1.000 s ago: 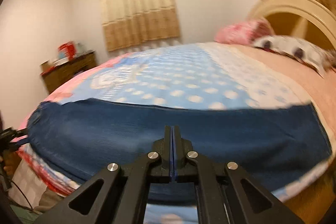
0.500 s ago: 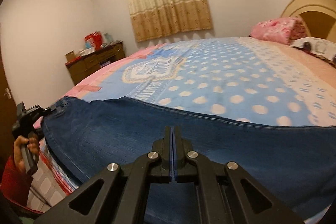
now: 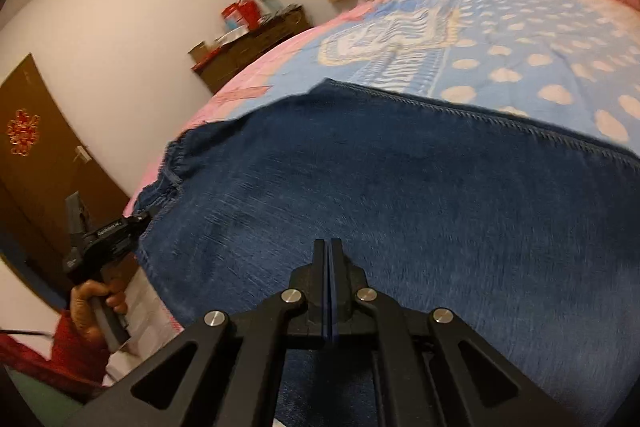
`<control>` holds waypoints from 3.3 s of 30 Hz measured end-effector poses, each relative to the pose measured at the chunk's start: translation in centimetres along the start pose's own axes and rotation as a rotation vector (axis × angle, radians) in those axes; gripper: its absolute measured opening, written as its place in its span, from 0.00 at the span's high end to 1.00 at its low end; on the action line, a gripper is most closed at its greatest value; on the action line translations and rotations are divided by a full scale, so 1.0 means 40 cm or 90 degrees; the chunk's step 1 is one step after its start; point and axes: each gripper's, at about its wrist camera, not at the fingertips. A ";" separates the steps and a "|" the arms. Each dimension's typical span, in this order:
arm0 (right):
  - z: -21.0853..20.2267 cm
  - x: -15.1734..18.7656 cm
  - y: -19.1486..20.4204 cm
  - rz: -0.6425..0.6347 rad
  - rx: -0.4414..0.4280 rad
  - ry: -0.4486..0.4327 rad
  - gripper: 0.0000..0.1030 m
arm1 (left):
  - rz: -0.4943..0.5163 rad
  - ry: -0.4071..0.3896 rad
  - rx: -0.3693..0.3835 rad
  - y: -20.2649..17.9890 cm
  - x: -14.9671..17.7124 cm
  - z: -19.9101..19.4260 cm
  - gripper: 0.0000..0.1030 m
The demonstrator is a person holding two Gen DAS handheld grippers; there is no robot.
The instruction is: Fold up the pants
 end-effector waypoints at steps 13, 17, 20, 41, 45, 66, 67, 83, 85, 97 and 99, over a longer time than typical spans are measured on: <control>0.152 -0.337 -0.189 0.188 -0.230 0.006 0.24 | 0.116 -0.106 -0.142 -0.080 -0.092 -0.078 0.47; 0.267 -0.355 -0.213 0.246 -0.283 0.071 0.24 | 0.175 -0.040 -0.130 -0.124 -0.033 0.025 0.46; 0.304 -0.348 -0.198 0.233 -0.285 0.103 0.26 | 0.198 -0.031 -0.173 -0.130 -0.011 0.064 0.46; 0.387 -0.320 0.010 -0.017 -0.205 0.253 0.26 | 0.241 -0.035 -0.213 -0.136 -0.009 0.111 0.44; 0.387 -0.291 0.064 -0.028 -0.326 0.328 0.26 | 0.237 -0.033 -0.207 -0.132 -0.013 0.109 0.44; 0.540 -0.404 -0.140 0.390 -0.415 0.320 0.63 | 0.290 0.011 -0.181 -0.121 -0.025 0.106 0.44; 0.534 -0.415 -0.134 0.363 -0.398 0.330 0.65 | 0.295 0.011 -0.177 -0.120 -0.025 0.099 0.44; 0.249 -0.488 -0.093 0.053 -0.053 0.165 0.75 | 0.264 -0.023 -0.198 -0.076 -0.055 0.034 0.40; 0.197 -0.469 -0.061 0.010 -0.055 0.100 0.75 | 0.265 -0.030 -0.200 -0.076 -0.065 0.028 0.40; 0.379 -0.296 0.074 -0.150 0.147 0.104 0.82 | 0.293 -0.002 -0.159 -0.201 -0.066 0.130 0.24; 0.400 -0.315 0.072 -0.133 0.164 0.097 0.82 | 0.286 0.004 -0.165 -0.197 -0.055 0.133 0.24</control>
Point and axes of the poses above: each gripper's, at about its wrist camera, not at the fingertips, and z roughly the way its jaws point, y to its left, x to its underside, and after that the axes turned 1 degree about -y, right-handed
